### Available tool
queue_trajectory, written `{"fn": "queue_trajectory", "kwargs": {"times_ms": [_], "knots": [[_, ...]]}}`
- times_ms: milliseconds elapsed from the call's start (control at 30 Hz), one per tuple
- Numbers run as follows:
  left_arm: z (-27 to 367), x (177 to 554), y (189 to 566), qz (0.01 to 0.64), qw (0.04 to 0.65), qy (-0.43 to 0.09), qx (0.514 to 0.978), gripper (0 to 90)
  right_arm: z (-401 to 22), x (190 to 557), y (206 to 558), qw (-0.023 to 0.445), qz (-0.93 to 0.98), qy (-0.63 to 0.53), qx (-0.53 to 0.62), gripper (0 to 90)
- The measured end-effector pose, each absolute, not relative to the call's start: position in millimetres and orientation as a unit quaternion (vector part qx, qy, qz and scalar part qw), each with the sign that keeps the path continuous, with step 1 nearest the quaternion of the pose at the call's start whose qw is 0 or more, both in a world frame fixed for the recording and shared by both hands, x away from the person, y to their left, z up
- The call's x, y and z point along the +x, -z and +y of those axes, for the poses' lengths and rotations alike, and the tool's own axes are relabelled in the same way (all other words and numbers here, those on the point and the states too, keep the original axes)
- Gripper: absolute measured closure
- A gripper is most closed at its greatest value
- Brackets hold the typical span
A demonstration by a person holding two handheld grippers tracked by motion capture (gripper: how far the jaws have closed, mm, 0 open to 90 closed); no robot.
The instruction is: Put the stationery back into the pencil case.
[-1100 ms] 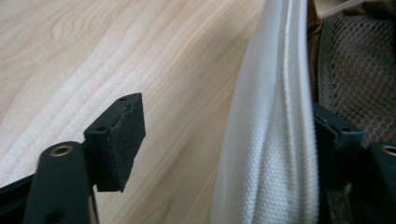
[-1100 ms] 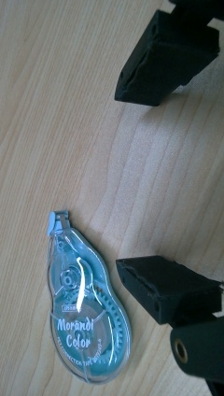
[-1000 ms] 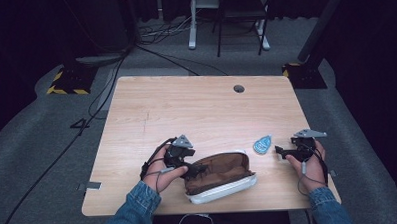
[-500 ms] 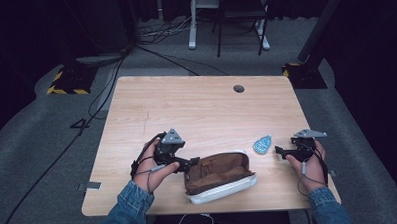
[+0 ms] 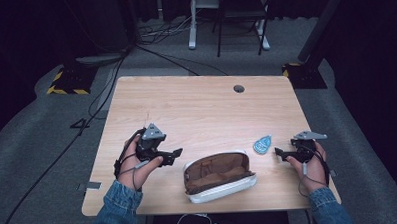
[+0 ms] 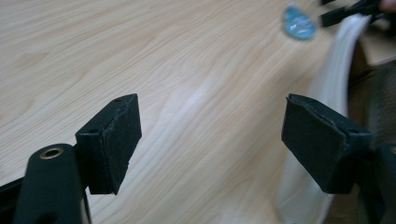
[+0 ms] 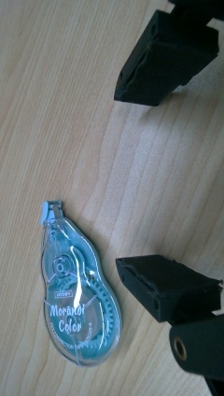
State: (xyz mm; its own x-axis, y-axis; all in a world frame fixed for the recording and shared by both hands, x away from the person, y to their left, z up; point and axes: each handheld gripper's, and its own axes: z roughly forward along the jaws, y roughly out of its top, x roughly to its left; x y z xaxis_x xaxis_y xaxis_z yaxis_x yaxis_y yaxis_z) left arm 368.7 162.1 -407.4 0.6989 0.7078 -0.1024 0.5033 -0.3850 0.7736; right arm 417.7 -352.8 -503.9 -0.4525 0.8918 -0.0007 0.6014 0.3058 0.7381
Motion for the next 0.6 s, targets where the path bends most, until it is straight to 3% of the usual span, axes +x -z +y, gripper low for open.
{"fn": "queue_trajectory", "kwargs": {"times_ms": [133,233,600], "knots": [[173,372,416,0.387,0.392,-0.138,0.823,19.7,-351,416,504,0.213,0.775,-0.342,0.488,16.8],[181,374,424,0.399,0.373,-0.147,0.825,19.0,-350,416,497,0.182,0.777,-0.347,0.493,24.3],[204,377,450,0.426,0.315,-0.154,0.834,16.6,-334,415,476,0.133,0.771,-0.348,0.516,21.1]]}}
